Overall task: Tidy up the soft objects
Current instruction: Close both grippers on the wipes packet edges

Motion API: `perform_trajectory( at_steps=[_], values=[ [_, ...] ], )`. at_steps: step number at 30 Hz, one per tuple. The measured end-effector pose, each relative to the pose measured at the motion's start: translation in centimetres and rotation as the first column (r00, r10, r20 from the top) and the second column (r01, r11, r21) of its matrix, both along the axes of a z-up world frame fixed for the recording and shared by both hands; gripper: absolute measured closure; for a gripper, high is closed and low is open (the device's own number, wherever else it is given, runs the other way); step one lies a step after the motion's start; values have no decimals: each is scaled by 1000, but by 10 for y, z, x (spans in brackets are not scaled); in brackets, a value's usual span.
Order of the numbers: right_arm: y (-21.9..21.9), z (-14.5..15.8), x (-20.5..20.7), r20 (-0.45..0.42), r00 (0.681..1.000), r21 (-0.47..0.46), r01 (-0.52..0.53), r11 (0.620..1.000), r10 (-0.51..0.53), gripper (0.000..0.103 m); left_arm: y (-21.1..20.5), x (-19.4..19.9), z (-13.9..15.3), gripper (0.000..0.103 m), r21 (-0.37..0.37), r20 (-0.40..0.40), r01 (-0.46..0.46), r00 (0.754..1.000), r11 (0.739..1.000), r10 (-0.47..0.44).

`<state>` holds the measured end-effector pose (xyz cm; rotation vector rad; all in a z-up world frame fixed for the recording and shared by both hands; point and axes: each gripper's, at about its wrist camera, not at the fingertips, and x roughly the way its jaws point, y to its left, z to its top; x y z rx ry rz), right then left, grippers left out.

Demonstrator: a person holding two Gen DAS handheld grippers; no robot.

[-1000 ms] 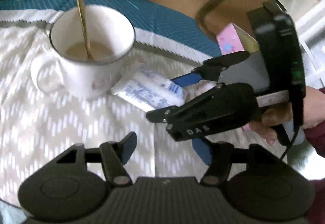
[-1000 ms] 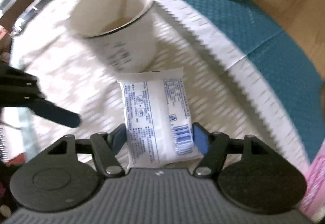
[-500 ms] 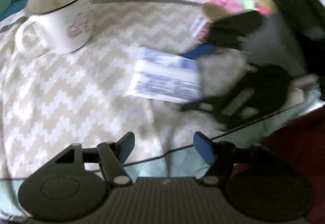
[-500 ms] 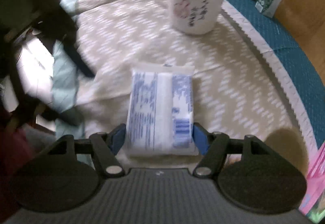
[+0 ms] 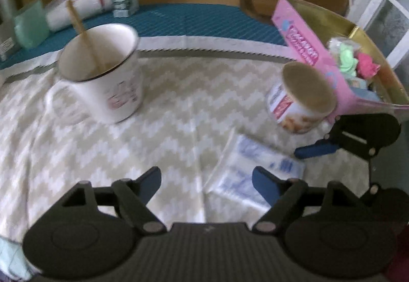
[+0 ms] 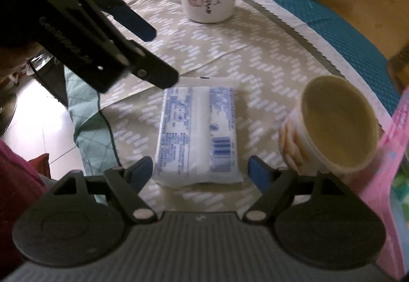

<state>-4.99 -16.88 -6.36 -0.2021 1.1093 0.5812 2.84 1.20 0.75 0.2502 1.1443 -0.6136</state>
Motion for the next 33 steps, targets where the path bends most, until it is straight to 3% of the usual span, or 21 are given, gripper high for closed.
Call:
perform_trajectory(
  at_steps=[5, 11, 18, 33],
  values=[
    [-13, -2, -2, 11, 997, -12, 74, 997, -74, 18, -31, 7, -12, 21, -16, -11, 51, 999, 999, -52],
    [-22, -5, -4, -8, 992, -14, 124, 992, -124, 14, -49, 4, -25, 21, 27, -17, 69, 997, 997, -69],
    [-17, -11, -2, -19, 991, -36, 129, 991, -130, 6, -46, 7, -36, 8, 66, -28, 9, 1000, 998, -7],
    [-15, -15, 4, -13, 990, -35, 140, 990, -140, 0, -41, 13, -42, 2, 53, -61, -36, 997, 998, 39]
  ],
)
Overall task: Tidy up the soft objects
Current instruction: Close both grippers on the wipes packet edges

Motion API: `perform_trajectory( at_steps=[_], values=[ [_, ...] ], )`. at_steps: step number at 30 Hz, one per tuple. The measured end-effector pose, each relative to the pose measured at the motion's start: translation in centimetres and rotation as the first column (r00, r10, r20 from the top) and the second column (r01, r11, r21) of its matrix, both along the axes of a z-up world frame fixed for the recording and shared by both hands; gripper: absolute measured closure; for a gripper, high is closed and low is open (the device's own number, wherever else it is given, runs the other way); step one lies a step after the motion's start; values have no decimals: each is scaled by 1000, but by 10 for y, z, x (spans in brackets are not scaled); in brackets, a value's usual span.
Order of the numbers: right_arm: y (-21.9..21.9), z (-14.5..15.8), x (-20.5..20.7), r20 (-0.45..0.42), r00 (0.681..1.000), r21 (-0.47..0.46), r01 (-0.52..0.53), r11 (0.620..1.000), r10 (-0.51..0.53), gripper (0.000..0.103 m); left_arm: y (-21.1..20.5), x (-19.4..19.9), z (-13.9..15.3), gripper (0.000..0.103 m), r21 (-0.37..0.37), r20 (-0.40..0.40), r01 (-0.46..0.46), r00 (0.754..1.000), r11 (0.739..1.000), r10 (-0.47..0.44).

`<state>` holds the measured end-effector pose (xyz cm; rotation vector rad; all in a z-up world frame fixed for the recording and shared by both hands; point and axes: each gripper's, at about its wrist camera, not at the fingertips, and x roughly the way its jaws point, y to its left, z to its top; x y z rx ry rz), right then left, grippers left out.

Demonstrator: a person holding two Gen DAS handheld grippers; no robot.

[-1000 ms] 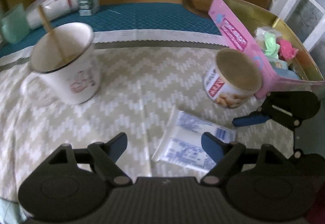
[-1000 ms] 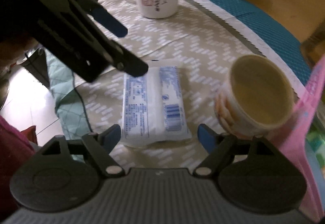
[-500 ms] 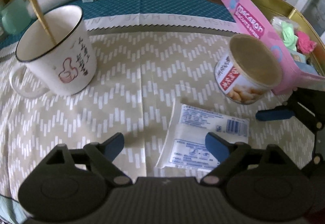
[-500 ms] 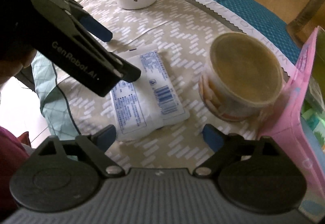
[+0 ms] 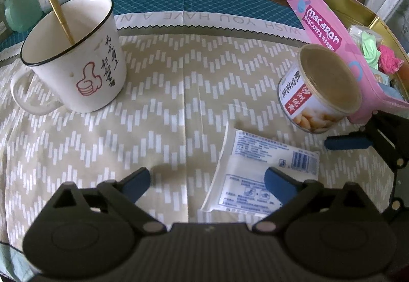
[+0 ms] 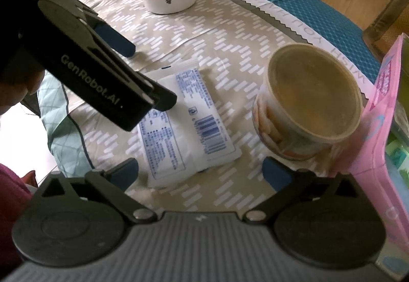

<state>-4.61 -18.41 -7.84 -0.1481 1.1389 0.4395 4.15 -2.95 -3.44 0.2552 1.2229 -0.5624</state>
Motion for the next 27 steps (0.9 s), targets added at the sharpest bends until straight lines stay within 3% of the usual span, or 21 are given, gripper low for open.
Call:
perform_trajectory(
  at_steps=[11, 19, 27],
  values=[
    [1, -2, 1, 6, 1000, -16, 0, 1000, 0, 0, 1, 2, -2, 0, -9, -10, -4, 1000, 1000, 4],
    [-4, -3, -1, 56, 996, 23, 73, 997, -74, 0, 1, 4, -3, 0, -29, -4, -9, 1000, 1000, 9],
    [-2, -2, -2, 55, 997, 1, 60, 998, -60, 0, 4, 1, -5, 0, -69, 55, -45, 997, 997, 48]
  ],
)
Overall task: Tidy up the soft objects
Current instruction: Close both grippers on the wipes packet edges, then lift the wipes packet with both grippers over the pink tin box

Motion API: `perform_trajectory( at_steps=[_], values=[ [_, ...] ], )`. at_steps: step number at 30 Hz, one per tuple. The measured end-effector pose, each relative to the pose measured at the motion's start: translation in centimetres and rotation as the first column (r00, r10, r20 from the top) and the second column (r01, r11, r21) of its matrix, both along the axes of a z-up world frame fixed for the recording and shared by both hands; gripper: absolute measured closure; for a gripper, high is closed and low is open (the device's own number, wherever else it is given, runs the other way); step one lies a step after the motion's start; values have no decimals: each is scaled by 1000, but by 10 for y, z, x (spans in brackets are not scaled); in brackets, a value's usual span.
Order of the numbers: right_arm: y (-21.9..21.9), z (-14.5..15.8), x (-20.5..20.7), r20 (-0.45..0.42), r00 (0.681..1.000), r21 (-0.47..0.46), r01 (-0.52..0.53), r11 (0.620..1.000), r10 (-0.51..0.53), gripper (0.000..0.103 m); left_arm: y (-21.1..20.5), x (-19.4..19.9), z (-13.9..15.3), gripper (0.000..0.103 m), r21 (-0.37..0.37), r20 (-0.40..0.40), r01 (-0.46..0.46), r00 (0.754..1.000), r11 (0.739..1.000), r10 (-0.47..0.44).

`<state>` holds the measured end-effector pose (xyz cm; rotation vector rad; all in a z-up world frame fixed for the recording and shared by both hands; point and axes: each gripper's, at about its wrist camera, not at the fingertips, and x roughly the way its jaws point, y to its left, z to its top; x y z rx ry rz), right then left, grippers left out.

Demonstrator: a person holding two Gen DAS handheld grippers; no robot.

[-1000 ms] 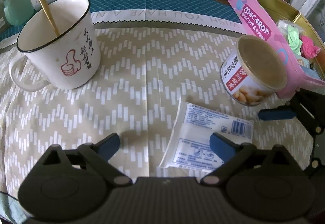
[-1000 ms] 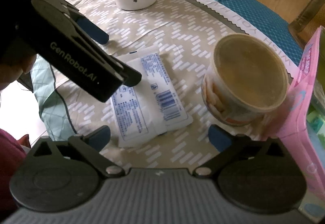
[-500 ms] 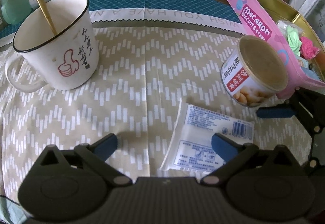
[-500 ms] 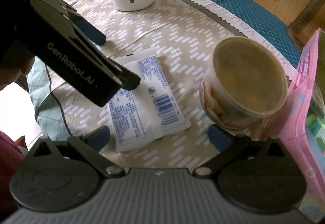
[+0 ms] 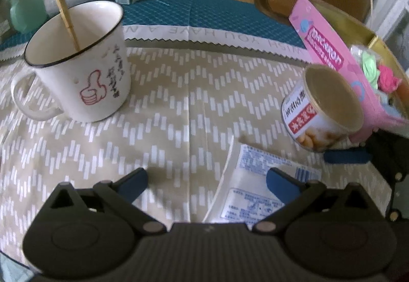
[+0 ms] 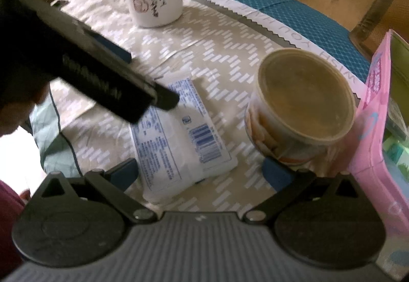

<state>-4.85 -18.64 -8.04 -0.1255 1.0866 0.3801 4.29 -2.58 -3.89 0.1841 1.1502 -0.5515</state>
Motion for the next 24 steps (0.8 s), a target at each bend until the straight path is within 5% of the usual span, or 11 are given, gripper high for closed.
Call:
perform_trajectory(
  at_steps=[2, 6, 12, 18, 24],
  values=[
    [0, 1, -1, -16, 1000, -22, 5, 1000, -5, 0, 5, 1, 1, 6, -28, -6, -20, 1000, 999, 20],
    [-6, 4, -8, -32, 999, -16, 26, 1000, -26, 7, 12, 8, 6, 35, -53, -54, -43, 998, 998, 40],
    [-7, 9, -15, 20, 1000, 4, -6, 1000, 6, 47, -1, 1, 9, 52, -90, -84, 73, 993, 993, -81],
    [-25, 12, -32, 16, 1000, 28, -2, 1000, 2, 67, -37, -24, 12, 53, -61, -78, 210, 974, 976, -215],
    [-60, 14, -57, 9, 998, 26, 54, 998, -54, 69, -71, -51, 12, 53, -66, -81, 269, 958, 961, -274]
  ],
)
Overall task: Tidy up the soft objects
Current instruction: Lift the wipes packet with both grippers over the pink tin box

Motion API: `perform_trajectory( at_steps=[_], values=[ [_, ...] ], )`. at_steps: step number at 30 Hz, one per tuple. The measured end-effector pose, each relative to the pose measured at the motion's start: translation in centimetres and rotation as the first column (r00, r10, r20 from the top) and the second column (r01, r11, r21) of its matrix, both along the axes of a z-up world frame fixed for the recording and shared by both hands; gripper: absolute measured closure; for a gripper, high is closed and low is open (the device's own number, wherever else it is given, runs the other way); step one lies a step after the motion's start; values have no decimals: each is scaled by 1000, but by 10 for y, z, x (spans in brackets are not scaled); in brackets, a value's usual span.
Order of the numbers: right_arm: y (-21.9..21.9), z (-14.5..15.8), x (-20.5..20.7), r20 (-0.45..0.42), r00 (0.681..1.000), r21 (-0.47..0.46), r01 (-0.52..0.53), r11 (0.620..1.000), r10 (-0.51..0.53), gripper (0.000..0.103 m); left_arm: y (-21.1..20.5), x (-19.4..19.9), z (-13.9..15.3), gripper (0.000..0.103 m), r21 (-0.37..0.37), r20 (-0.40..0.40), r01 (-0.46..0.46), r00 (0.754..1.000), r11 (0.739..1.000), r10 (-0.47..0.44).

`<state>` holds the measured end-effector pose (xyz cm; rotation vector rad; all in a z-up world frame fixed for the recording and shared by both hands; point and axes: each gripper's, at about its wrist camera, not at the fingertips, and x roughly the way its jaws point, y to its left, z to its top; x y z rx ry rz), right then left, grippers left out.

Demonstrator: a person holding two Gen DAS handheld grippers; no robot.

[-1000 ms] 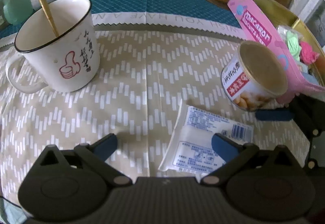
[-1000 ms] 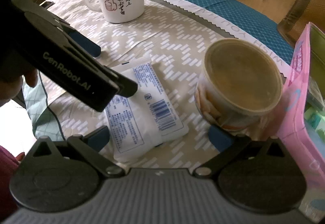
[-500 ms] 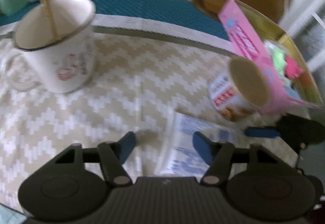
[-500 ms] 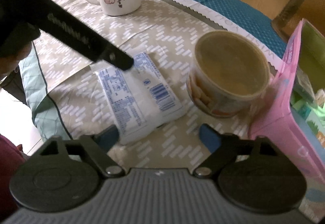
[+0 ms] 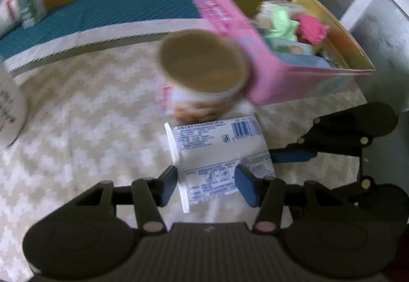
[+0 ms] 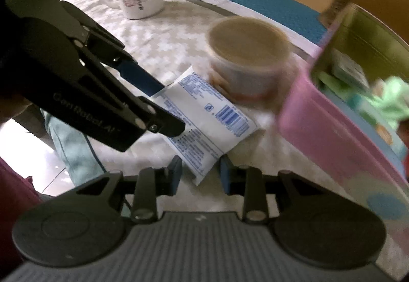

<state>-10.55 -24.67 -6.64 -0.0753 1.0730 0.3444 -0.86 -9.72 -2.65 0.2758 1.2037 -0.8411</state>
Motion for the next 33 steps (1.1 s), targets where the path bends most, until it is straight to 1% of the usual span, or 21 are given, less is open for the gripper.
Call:
perform_trajectory(
  at_steps=[3, 5, 8, 11, 12, 13, 15, 17, 19, 22, 25, 27, 29, 31, 32, 33],
  values=[
    [-5, -1, 1, 3, 1000, -7, 12, 1000, -12, 70, -21, -11, 0, 50, -8, 32, 20, 999, 1000, -19],
    [0, -1, 9, 26, 1000, -40, -9, 999, 10, 70, -34, -9, -5, 49, 14, 35, -8, 999, 1000, 8],
    [4, -4, 20, 60, 998, -38, -31, 999, 33, 69, -37, 3, -4, 50, 20, 70, -78, 995, 997, 76],
    [3, -3, 17, 64, 996, -45, -58, 997, 61, 71, -27, 21, -4, 51, 6, 26, -161, 987, 987, 161],
    [0, -2, 12, 62, 995, -37, -72, 997, 75, 72, -27, 22, -3, 51, 10, 14, -174, 985, 985, 173],
    [-3, -2, 7, 54, 995, -28, -81, 996, 82, 72, -29, 19, -1, 51, 20, 23, -168, 986, 986, 168],
    [-13, -2, -6, 43, 995, -14, -88, 996, 88, 73, -35, 4, 4, 50, 44, 71, -113, 991, 993, 110],
    [-27, -1, -20, 33, 996, -4, -84, 996, 84, 73, -43, -13, 6, 49, 47, 78, -69, 995, 997, 65],
    [-39, 1, -34, 21, 997, -1, -68, 998, 68, 73, -52, -28, 5, 49, 48, 71, -41, 997, 998, 37],
    [-60, 2, -57, -1, 1000, -1, -26, 1000, 26, 73, -70, -44, 1, 49, 30, 34, -3, 999, 1000, 2],
    [-80, 4, -74, -36, 998, 21, 49, 999, -48, 73, -92, -60, -2, 51, 21, 1, 64, 998, 998, -64],
    [-94, 11, -85, -48, 993, 41, 110, 993, -108, 74, -105, -74, 0, 51, 20, 11, 131, 991, 991, -131],
    [-102, 20, -93, -35, 987, 60, 158, 986, -156, 74, -119, -85, 7, 51, 10, 32, 187, 982, 982, -187],
    [-112, 31, -101, -11, 980, 71, 201, 977, -201, 74, -130, -89, 16, 51, -10, 47, 213, 976, 977, -212],
    [-117, 37, -105, 7, 976, 70, 218, 973, -219, 74, -136, -92, 20, 51, -61, 38, 208, 978, 976, -206],
    [-122, 44, -110, 26, 971, 69, 237, 969, -239, 74, -141, -92, 26, 51, -78, 39, 213, 977, 974, -210]
  ],
)
